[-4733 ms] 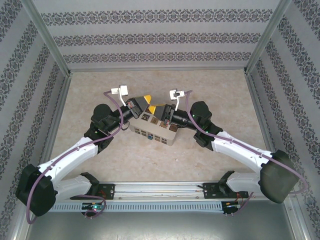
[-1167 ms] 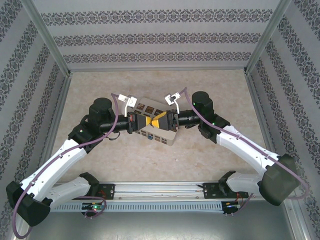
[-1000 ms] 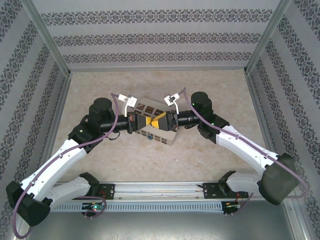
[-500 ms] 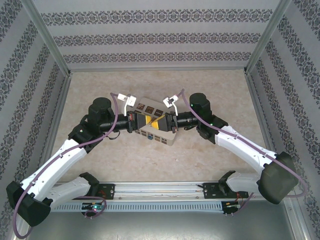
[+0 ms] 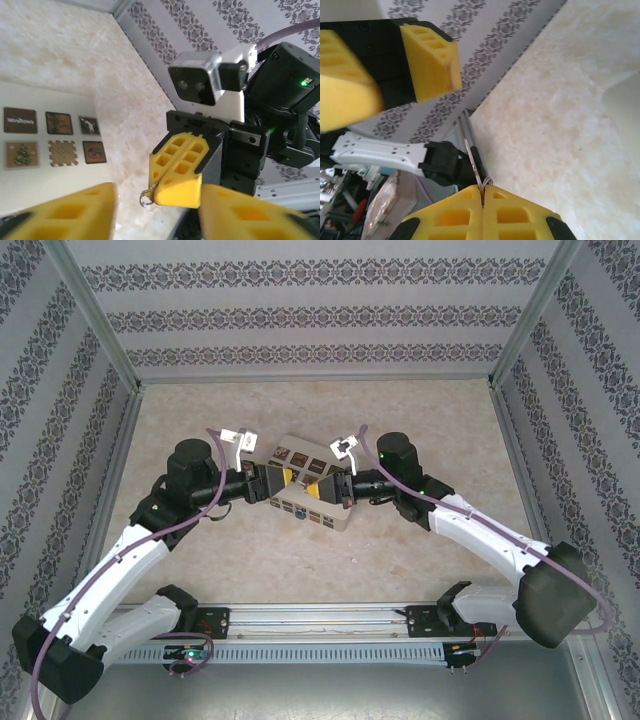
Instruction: Unlock a padlock with a key
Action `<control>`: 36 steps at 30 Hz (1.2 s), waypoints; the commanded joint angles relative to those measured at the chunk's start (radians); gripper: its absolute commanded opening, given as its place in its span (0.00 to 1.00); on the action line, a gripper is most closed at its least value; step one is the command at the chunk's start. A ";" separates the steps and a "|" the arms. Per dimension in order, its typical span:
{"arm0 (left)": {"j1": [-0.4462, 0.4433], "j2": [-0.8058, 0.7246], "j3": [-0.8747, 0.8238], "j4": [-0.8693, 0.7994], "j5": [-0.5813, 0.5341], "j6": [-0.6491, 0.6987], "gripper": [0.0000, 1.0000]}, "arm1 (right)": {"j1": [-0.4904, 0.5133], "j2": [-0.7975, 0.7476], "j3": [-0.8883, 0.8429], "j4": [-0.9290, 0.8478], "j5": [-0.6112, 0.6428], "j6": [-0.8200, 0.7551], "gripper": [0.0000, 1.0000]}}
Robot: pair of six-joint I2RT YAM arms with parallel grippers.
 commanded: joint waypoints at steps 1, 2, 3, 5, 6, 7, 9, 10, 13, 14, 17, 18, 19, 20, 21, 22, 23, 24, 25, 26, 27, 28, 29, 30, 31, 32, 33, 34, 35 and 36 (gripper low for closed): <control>0.014 -0.044 -0.038 -0.014 -0.090 0.031 0.63 | -0.006 0.033 -0.043 -0.004 0.099 -0.028 0.00; 0.015 -0.058 -0.058 -0.028 -0.126 0.045 0.66 | -0.007 0.041 -0.058 0.010 0.120 -0.025 0.00; 0.014 -0.071 -0.078 -0.039 -0.159 0.051 0.67 | -0.008 0.047 -0.071 0.023 0.141 -0.019 0.00; 0.015 -0.107 -0.146 -0.027 -0.217 0.055 0.72 | -0.010 0.058 -0.105 0.070 0.188 0.005 0.00; 0.016 -0.124 -0.178 -0.011 -0.235 0.050 0.73 | -0.013 0.064 -0.120 0.096 0.203 0.017 0.00; 0.015 -0.143 -0.223 0.018 -0.248 0.041 0.74 | -0.017 0.072 -0.137 0.130 0.217 0.036 0.00; 0.015 -0.173 -0.301 0.084 -0.272 0.012 0.78 | -0.029 0.097 -0.170 0.218 0.214 0.082 0.00; 0.016 -0.185 -0.349 0.132 -0.274 0.001 0.79 | -0.037 0.115 -0.183 0.260 0.207 0.106 0.00; 0.016 -0.205 -0.466 0.264 -0.266 -0.036 0.79 | -0.053 0.172 -0.202 0.348 0.183 0.153 0.00; 0.016 -0.206 -0.500 0.308 -0.260 -0.048 0.79 | -0.054 0.189 -0.205 0.368 0.180 0.161 0.00; 0.016 -0.189 -0.565 0.394 -0.239 -0.063 0.77 | -0.061 0.235 -0.209 0.416 0.184 0.181 0.00; 0.017 -0.181 -0.576 0.408 -0.229 -0.062 0.77 | -0.063 0.246 -0.209 0.431 0.185 0.185 0.00; 0.015 -0.170 -0.586 0.425 -0.218 -0.057 0.77 | -0.065 0.259 -0.206 0.441 0.185 0.187 0.00; 0.015 -0.159 -0.594 0.440 -0.212 -0.053 0.76 | -0.065 0.270 -0.201 0.441 0.188 0.186 0.00; 0.015 -0.151 -0.601 0.452 -0.212 -0.050 0.76 | -0.065 0.279 -0.197 0.440 0.189 0.184 0.00; 0.014 -0.140 -0.608 0.470 -0.211 -0.047 0.75 | -0.065 0.291 -0.192 0.438 0.189 0.180 0.00; 0.014 -0.128 -0.616 0.490 -0.208 -0.044 0.75 | -0.065 0.301 -0.190 0.437 0.192 0.179 0.00; 0.015 -0.117 -0.621 0.507 -0.208 -0.041 0.74 | -0.066 0.309 -0.190 0.435 0.195 0.177 0.00; 0.014 -0.101 -0.626 0.524 -0.209 -0.036 0.73 | -0.067 0.318 -0.191 0.432 0.198 0.176 0.00; 0.015 -0.084 -0.628 0.538 -0.206 -0.032 0.72 | -0.067 0.326 -0.192 0.429 0.200 0.175 0.00; 0.014 -0.069 -0.629 0.548 -0.203 -0.028 0.72 | -0.067 0.333 -0.194 0.427 0.200 0.174 0.00; 0.014 -0.050 -0.629 0.561 -0.200 -0.023 0.71 | -0.067 0.340 -0.196 0.422 0.201 0.173 0.00; 0.014 -0.030 -0.629 0.576 -0.196 -0.021 0.71 | -0.067 0.348 -0.196 0.413 0.201 0.169 0.00; 0.014 -0.012 -0.630 0.590 -0.191 -0.021 0.70 | -0.067 0.355 -0.199 0.409 0.200 0.166 0.00; 0.014 0.007 -0.630 0.610 -0.186 -0.019 0.70 | -0.067 0.363 -0.201 0.406 0.200 0.165 0.00; 0.015 0.029 -0.631 0.625 -0.184 -0.018 0.69 | -0.067 0.370 -0.204 0.403 0.200 0.164 0.00; 0.014 0.051 -0.629 0.641 -0.180 -0.017 0.68 | -0.067 0.378 -0.208 0.402 0.200 0.160 0.00; 0.014 0.069 -0.628 0.654 -0.174 -0.014 0.67 | -0.065 0.385 -0.210 0.403 0.200 0.159 0.00; 0.014 0.094 -0.625 0.668 -0.169 -0.012 0.66 | -0.065 0.393 -0.212 0.401 0.200 0.158 0.00; 0.013 0.118 -0.621 0.682 -0.164 -0.011 0.66 | -0.065 0.400 -0.215 0.401 0.199 0.156 0.00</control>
